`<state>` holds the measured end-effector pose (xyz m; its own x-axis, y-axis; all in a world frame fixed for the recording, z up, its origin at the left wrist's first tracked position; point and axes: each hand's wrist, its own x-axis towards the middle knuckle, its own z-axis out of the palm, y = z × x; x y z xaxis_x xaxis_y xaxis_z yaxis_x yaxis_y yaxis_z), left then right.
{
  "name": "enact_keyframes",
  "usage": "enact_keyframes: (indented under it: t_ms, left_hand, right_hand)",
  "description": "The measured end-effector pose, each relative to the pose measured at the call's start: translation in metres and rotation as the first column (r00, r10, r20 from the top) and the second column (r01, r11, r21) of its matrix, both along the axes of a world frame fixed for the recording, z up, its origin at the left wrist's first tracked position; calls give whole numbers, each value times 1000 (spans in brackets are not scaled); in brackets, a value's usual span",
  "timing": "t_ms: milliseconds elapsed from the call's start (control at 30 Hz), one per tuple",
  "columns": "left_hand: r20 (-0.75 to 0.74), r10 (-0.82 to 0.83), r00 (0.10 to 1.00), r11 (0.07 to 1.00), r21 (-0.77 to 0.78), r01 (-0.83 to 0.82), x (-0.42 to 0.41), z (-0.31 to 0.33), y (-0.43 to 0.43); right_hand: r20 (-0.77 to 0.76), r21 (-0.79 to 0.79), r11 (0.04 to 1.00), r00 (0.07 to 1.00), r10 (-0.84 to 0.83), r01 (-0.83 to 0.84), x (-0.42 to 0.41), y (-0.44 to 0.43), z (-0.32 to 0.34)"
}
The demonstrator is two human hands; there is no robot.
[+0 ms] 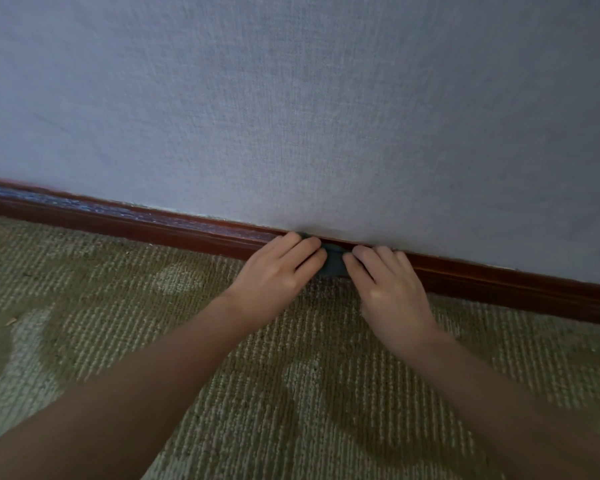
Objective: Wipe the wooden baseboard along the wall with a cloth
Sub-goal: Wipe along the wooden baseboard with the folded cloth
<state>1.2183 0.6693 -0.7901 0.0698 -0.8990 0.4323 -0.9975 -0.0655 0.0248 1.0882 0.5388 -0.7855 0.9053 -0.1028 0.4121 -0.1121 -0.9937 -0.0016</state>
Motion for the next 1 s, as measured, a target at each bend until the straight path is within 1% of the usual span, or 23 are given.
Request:
enact_keyframes:
  t_ms: [200,367,467,567,633,767,867,1000]
  left_hand:
    - [107,-69,992,997,45,64,10,9,5]
    - [143,-43,989,997,64,34,30,11,26]
    - [120,-20,993,998,67,12,32,9,30]
    - [36,62,997,997,41,-63,20,6,26]
    - [5,71,997,997,18,-71,12,5,21]
    - [66,-20,998,1000,0,20,11,7,12]
    - [82,-49,995,999,12,48,18,4,16]
    - [95,-38,995,999,21,37,38,1,36]
  right_hand:
    - [-24,5,1000,999,30,-30,6,4,8]
    - [-22,-41,993,993,113,-114,28,17,9]
    - [-13,-42,992,993,118,-119,32,20,9]
    - [-56,-66,993,994,98,-102,27,19,10]
    - [-75,-87,992,994,80,-86,19,15,10]
    - [-98,-82,995,994,55,-63,9,6,5]
    - [-48,-35,999,998,33,-35,15,12,2]
    - [-24,-23,995,995,94,-95,35,27,2]
